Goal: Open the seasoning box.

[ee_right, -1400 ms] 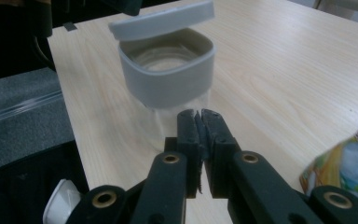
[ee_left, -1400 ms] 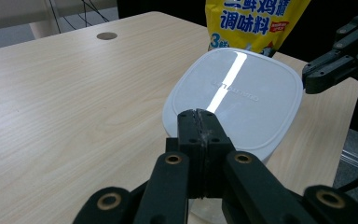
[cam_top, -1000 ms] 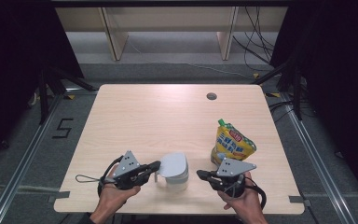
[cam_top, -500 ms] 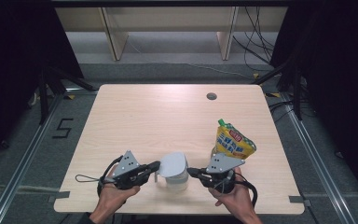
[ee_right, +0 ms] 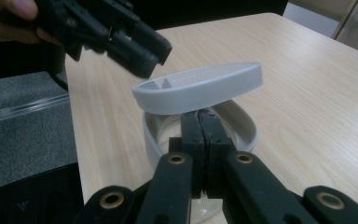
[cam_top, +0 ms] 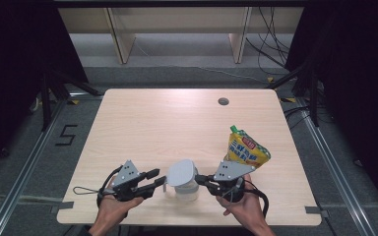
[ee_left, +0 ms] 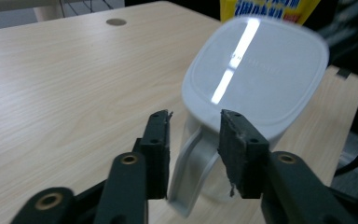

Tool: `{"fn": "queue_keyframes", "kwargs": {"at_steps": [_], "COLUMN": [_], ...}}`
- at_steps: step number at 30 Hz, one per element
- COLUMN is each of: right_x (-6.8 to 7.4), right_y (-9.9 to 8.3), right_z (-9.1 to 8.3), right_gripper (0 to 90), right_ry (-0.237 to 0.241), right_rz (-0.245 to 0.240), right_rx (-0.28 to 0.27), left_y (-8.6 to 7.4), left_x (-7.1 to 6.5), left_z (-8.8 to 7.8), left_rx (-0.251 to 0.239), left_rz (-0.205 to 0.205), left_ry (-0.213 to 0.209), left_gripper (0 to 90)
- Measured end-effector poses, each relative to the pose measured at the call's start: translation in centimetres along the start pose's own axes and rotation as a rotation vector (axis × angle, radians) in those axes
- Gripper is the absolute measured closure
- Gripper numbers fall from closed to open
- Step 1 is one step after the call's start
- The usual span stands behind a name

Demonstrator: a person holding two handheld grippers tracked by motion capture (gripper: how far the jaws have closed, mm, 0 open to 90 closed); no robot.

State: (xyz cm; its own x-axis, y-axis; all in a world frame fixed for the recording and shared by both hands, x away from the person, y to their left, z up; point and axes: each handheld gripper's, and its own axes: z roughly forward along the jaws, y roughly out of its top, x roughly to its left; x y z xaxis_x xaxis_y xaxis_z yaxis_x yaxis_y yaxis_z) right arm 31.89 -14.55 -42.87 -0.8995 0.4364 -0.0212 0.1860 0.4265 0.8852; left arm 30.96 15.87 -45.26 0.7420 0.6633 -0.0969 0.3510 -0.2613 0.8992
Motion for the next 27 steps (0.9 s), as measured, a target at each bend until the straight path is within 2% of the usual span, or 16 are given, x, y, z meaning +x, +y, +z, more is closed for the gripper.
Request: {"fn": "queue_keyframes", "kwargs": {"at_steps": [2, 4, 5, 6, 7, 8, 14, 16, 17, 18, 19, 22, 23, 24, 25, 27], "right_x": [0.0, 0.3, 0.4, 0.3, 0.3, 0.5, 0.7, 0.9, 1.0, 1.0, 1.3, 1.3, 1.4, 1.5, 1.5, 1.6], "right_y": [0.2, 0.4, 0.5, 0.6, 0.8, 0.8, 1.5, 1.7, 1.8, 2.0, 2.1, 2.4, 2.4, 2.5, 2.6, 2.7], "right_z": [0.0, 0.0, 0.0, 0.1, 0.1, 0.3, 0.5, 0.8, 0.9, 1.0, 1.0, 1.1, 1.3, 1.3, 1.3, 1.5], "right_gripper": [90.0, 90.0, 90.0, 90.0, 90.0, 90.0, 90.0, 90.0, 90.0, 90.0, 90.0, 90.0, 90.0, 90.0, 90.0, 90.0], "right_ry": [-0.01, -0.01, -0.01, -0.004, -0.002, -0.008, 0.008, 0.001, 0.006, 0.007, 0.002, 0.014, 0.012, 0.014, 0.017, 0.022], "right_rz": [-0.014, 0.011, 0.019, -0.008, -0.014, -0.011, -0.024, -0.024, -0.026, -0.026, -0.004, -0.042, -0.041, -0.043, -0.042, -0.047], "right_rx": [-0.017, -0.01, -0.017, -0.024, -0.019, -0.033, -0.032, -0.047, -0.049, -0.048, -0.048, -0.049, -0.062, -0.055, -0.055, -0.059], "left_y": [-0.6, -1.4, -1.7, -2.0, -2.3, -2.5, -3.4, -3.8, -3.8, -4.0, -4.1, -4.1, -4.3, -4.3, -4.3, -4.6], "left_x": [-0.1, -0.2, 0.0, 0.0, -0.1, 0.2, 0.3, 0.2, 0.2, 0.1, 0.1, 0.3, 0.2, 0.3, 0.6, 0.4], "left_z": [0.0, -0.1, -0.1, -0.2, -0.2, -0.3, -0.6, -0.6, -0.6, -0.6, -0.6, -0.9, -1.0, -1.0, -1.1, -1.1], "left_rx": [0.028, 0.059, 0.069, 0.086, 0.081, 0.088, 0.098, 0.096, 0.101, 0.104, 0.098, 0.093, 0.096, 0.093, 0.107, 0.097], "left_rz": [0.027, 0.033, 0.062, 0.064, 0.026, 0.056, 0.073, 0.06, 0.08, 0.051, 0.051, 0.077, 0.047, 0.049, 0.086, 0.047], "left_ry": [-0.007, -0.014, -0.014, -0.003, -0.002, -0.007, 0.007, -0.002, -0.004, -0.005, -0.005, -0.003, 0.008, 0.008, 0.009, 0.013], "left_gripper": [53.8, 51.7, 50.6, 49.7, 48.8, 47.8, 42.9, 42.1, 42.0, 41.7, 41.6, 41.3, 41.0, 40.9, 40.9, 40.9]}}
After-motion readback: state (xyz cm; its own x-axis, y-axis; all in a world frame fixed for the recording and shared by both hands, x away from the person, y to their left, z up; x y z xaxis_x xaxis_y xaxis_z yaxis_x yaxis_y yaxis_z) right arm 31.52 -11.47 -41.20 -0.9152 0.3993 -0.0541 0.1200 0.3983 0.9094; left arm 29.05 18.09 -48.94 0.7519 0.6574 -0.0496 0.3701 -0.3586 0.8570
